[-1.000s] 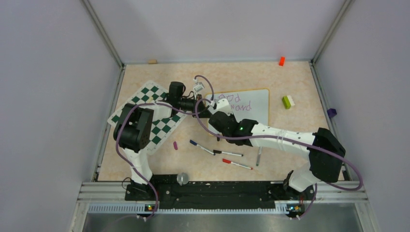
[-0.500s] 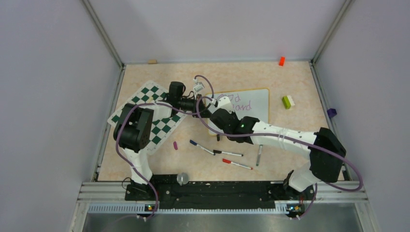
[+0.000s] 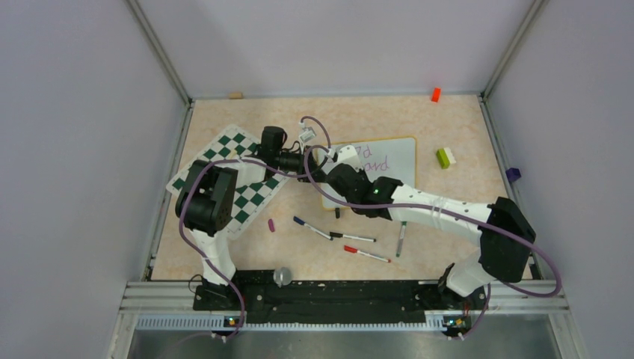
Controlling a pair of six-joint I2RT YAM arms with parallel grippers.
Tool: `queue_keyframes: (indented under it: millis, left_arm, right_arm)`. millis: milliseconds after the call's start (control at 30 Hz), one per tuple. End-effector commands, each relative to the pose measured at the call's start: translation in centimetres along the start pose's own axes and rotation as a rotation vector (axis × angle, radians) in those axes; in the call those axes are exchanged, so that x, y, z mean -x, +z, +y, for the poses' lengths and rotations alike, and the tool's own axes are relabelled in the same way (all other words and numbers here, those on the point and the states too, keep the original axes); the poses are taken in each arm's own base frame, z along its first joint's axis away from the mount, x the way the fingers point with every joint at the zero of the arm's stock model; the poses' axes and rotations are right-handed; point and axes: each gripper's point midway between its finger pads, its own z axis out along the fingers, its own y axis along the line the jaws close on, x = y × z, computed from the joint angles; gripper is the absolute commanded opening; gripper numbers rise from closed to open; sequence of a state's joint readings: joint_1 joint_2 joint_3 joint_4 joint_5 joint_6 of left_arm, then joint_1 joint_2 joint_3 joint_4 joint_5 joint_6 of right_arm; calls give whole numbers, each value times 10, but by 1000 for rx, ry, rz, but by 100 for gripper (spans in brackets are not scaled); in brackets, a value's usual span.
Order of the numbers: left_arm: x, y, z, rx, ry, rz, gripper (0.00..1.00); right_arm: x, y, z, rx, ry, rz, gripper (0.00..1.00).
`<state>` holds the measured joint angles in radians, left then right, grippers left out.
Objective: Write a sentence on the whiteboard
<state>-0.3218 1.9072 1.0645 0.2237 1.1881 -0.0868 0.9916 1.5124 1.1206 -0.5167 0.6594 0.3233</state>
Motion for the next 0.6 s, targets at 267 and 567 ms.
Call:
queue_keyframes:
  millis: [267, 567]
  left_arm:
    - [-10, 5, 13, 52, 16, 25, 0]
    - [-11, 6, 12, 52, 16, 25, 0]
  right_arm:
    - [-24, 6, -2, 22, 65, 35, 0]
    - [-35, 9, 11, 67, 76, 56, 0]
